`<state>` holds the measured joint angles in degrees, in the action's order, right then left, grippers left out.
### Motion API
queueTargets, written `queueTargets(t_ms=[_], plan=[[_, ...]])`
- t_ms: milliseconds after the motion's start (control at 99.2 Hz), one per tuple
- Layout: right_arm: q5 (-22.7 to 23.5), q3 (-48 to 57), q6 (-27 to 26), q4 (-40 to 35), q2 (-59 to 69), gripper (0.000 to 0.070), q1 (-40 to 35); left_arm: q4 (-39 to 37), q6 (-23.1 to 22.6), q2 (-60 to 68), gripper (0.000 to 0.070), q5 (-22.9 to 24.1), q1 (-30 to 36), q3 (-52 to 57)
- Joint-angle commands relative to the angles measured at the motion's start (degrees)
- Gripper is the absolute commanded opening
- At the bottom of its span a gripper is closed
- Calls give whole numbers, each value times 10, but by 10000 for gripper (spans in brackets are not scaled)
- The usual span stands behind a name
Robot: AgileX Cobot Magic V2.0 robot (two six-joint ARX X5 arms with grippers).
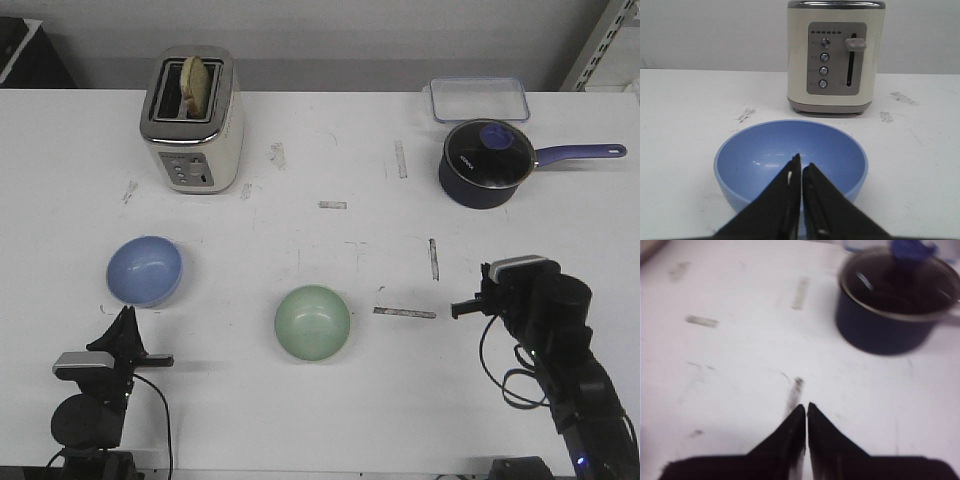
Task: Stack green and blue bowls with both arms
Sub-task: 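Release the green bowl and retract the right gripper, then reach the left gripper to the light blue bowl rim and grasp it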
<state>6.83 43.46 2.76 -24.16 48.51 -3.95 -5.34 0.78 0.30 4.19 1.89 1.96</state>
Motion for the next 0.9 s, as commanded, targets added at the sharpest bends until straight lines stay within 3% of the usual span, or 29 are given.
queueTargets(t_ms=[0, 192, 363, 625, 655, 887], plan=[[2, -35, 5, 22, -29, 0, 4, -7, 1, -1, 1, -1, 0, -12], [2, -123, 5, 65, -104, 0, 8, -12, 7, -1, 1, -1, 0, -11], [2, -135, 5, 79, -125, 0, 8, -42, 25, -1, 1, -1, 0, 13], [2, -135, 5, 96, -124, 0, 7, 14, -1, 73, 13, -1, 0, 201], [2, -135, 5, 96, -124, 0, 7, 28, -5, 91, 28, -1, 0, 226], [2, -135, 4, 97, -124, 0, 7, 139, -16, 288, 332, -3, 0, 438]])
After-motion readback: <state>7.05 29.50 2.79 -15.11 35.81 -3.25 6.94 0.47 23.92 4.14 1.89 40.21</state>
